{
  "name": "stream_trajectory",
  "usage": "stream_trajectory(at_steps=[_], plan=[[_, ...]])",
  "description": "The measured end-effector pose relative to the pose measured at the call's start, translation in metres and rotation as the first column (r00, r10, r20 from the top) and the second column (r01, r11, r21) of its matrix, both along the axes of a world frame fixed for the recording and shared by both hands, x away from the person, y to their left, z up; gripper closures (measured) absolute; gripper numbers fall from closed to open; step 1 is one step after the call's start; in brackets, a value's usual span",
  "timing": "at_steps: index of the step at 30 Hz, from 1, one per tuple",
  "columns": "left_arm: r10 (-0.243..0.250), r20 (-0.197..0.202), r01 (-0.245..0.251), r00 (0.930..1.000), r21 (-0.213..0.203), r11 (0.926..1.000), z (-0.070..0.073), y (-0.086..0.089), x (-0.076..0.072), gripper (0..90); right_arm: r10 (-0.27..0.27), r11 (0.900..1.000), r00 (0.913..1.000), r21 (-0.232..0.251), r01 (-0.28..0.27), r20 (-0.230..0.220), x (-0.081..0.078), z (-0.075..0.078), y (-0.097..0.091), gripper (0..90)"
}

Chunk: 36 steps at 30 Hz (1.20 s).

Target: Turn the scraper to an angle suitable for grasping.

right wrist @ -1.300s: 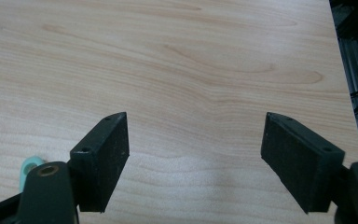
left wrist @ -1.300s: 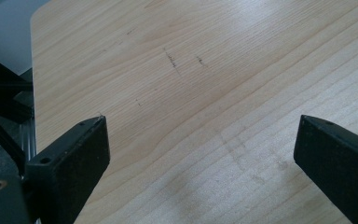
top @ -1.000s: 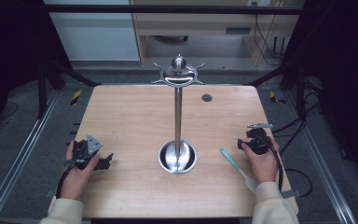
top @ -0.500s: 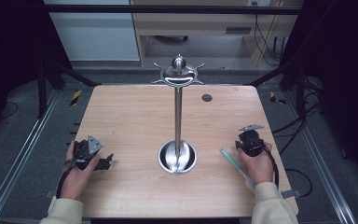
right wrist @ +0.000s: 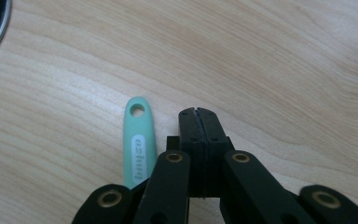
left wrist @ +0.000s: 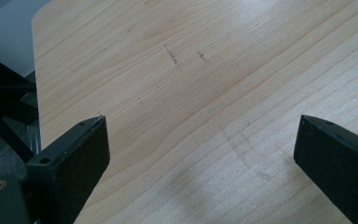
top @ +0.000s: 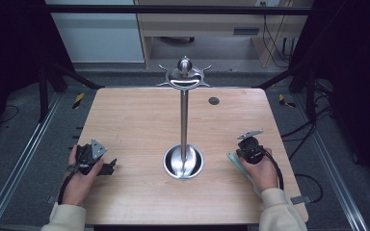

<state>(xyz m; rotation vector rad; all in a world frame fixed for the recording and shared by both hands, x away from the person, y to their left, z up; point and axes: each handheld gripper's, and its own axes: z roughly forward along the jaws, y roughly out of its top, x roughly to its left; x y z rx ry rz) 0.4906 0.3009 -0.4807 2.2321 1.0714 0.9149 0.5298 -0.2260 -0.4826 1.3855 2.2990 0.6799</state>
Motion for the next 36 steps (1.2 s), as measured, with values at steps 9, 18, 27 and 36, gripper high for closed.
stream_trajectory(at_steps=[9, 18, 27, 36], plan=[[-0.005, -0.002, 0.005, 1.0000, 0.009, 0.9999, 0.000, 0.000, 0.000, 3.2, 0.058, 0.9982, 0.9980, 0.015, -0.058, -0.024, -0.004, 0.000, 0.008, 90.0], [0.003, -0.007, -0.003, 1.0000, 0.012, 0.9999, 0.001, 0.002, 0.000, 3.1, 0.155, 0.9875, 0.9868, 0.037, -0.153, -0.046, -0.014, 0.003, 0.018, 90.0], [0.000, -0.007, 0.000, 1.0000, 0.017, 0.9999, 0.000, 0.002, 0.000, 3.1, 0.235, 0.9716, 0.9701, 0.048, -0.232, -0.063, -0.020, 0.005, 0.030, 90.0], [0.010, -0.006, -0.010, 0.9999, 0.018, 0.9998, 0.001, 0.004, -0.001, 3.1, 0.255, 0.9665, 0.9661, 0.037, -0.254, -0.039, -0.026, 0.018, 0.033, 90.0]])
